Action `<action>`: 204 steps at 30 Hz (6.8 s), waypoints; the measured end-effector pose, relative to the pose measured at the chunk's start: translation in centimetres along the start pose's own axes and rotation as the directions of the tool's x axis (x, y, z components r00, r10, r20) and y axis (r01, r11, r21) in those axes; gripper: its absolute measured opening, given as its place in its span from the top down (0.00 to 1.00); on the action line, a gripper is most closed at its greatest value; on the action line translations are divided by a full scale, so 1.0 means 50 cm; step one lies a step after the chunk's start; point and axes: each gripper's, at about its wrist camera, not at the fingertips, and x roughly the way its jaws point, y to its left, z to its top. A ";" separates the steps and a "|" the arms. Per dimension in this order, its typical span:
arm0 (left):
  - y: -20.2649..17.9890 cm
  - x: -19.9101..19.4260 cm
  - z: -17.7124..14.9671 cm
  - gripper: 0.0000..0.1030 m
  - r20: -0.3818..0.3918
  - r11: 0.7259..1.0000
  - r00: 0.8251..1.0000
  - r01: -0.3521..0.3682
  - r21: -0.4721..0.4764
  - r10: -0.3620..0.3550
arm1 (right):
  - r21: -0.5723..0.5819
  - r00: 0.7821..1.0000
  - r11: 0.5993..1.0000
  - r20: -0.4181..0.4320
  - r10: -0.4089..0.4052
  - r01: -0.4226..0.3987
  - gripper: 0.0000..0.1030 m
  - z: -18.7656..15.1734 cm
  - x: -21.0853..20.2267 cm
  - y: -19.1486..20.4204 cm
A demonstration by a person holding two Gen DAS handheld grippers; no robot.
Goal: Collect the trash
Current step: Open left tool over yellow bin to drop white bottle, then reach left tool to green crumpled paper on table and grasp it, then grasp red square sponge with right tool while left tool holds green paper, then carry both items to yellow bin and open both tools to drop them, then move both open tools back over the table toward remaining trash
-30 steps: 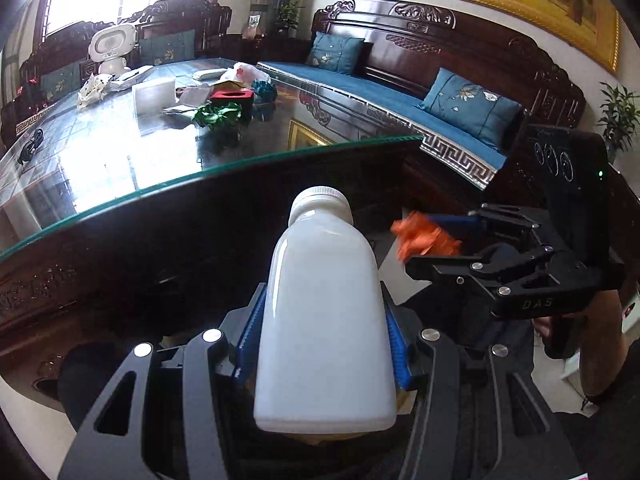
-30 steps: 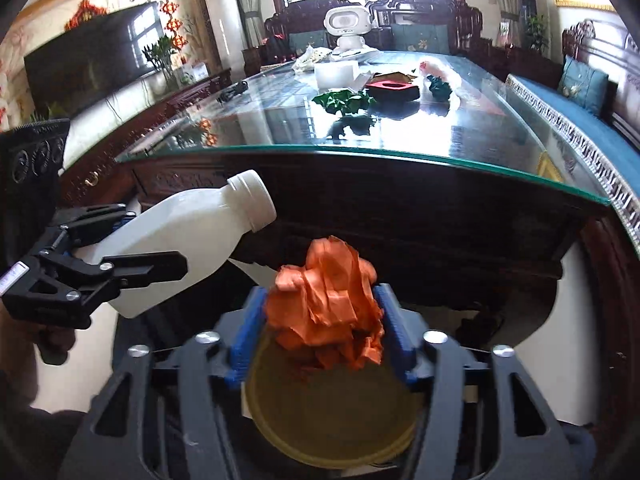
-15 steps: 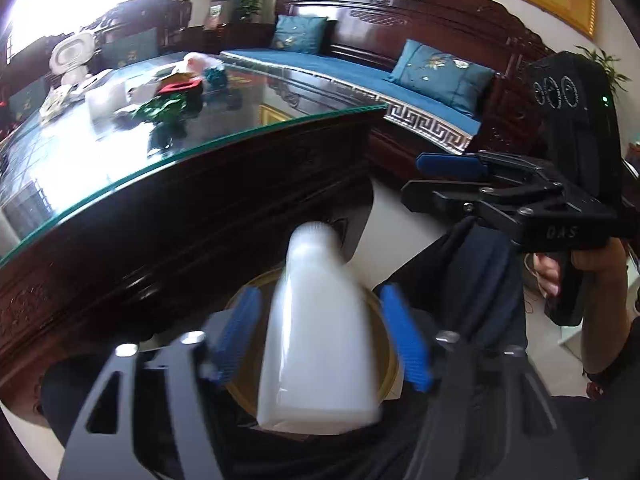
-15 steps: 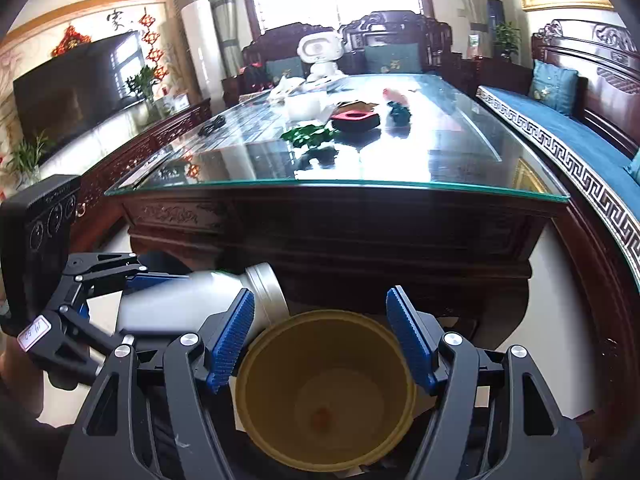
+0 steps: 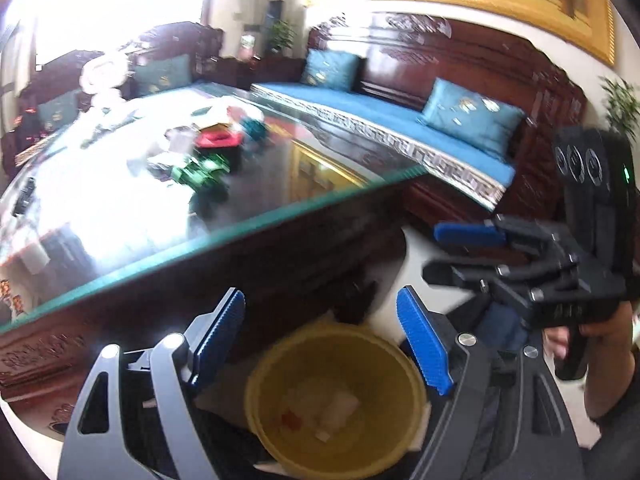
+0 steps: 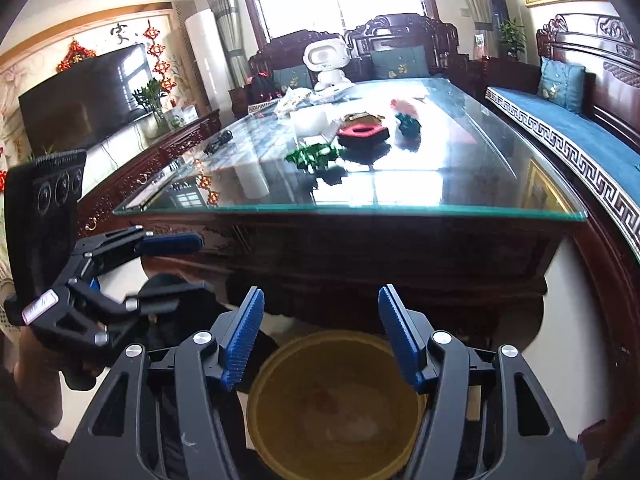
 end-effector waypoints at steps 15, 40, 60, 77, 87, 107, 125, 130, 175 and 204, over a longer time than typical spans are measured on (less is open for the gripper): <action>0.145 0.065 0.217 0.15 0.058 0.972 0.979 -0.187 -0.144 0.197 | -0.005 0.995 1.000 0.099 0.028 -0.028 0.43 0.222 0.097 -0.038; 0.257 0.377 0.255 0.20 -0.165 0.942 0.940 -0.317 -0.108 0.297 | 0.081 0.998 0.995 0.040 0.047 -0.050 0.43 0.261 0.232 -0.178; 0.328 0.241 0.262 0.88 -0.029 0.936 0.965 -0.260 -0.238 0.261 | 0.026 0.995 0.995 0.023 0.096 -0.097 0.47 0.326 0.330 -0.101; 0.362 0.241 0.271 0.86 -0.014 0.951 0.978 -0.206 -0.232 0.208 | -0.036 0.992 0.999 -0.121 0.014 -0.019 0.48 0.371 0.496 -0.087; 0.348 0.228 0.270 0.86 -0.003 0.955 0.979 -0.198 -0.222 0.202 | -0.060 0.989 0.998 -0.148 0.000 -0.008 0.82 0.360 0.485 -0.098; 0.207 0.081 0.204 0.86 0.029 0.977 0.986 -0.160 -0.139 0.166 | -0.097 0.989 0.990 0.103 0.108 -0.098 0.82 0.276 0.116 0.020; 0.072 -0.038 0.026 0.84 -0.053 0.997 0.998 -0.046 -0.065 0.042 | -0.087 0.996 0.993 0.019 0.087 -0.085 0.82 0.059 -0.037 0.092; 0.041 -0.045 -0.010 0.84 -0.074 0.999 0.997 -0.027 -0.041 0.024 | -0.169 0.998 0.985 -0.057 0.018 -0.028 0.71 0.000 -0.039 0.128; 0.023 -0.032 0.085 0.04 0.045 0.995 0.995 -0.090 -0.035 0.091 | -0.026 0.996 0.999 0.084 0.033 -0.031 0.39 0.097 -0.036 0.035; 0.224 0.144 0.253 0.04 0.039 0.965 0.979 -0.190 -0.182 0.200 | 0.100 0.993 0.994 0.112 0.023 -0.034 0.08 0.278 0.133 -0.090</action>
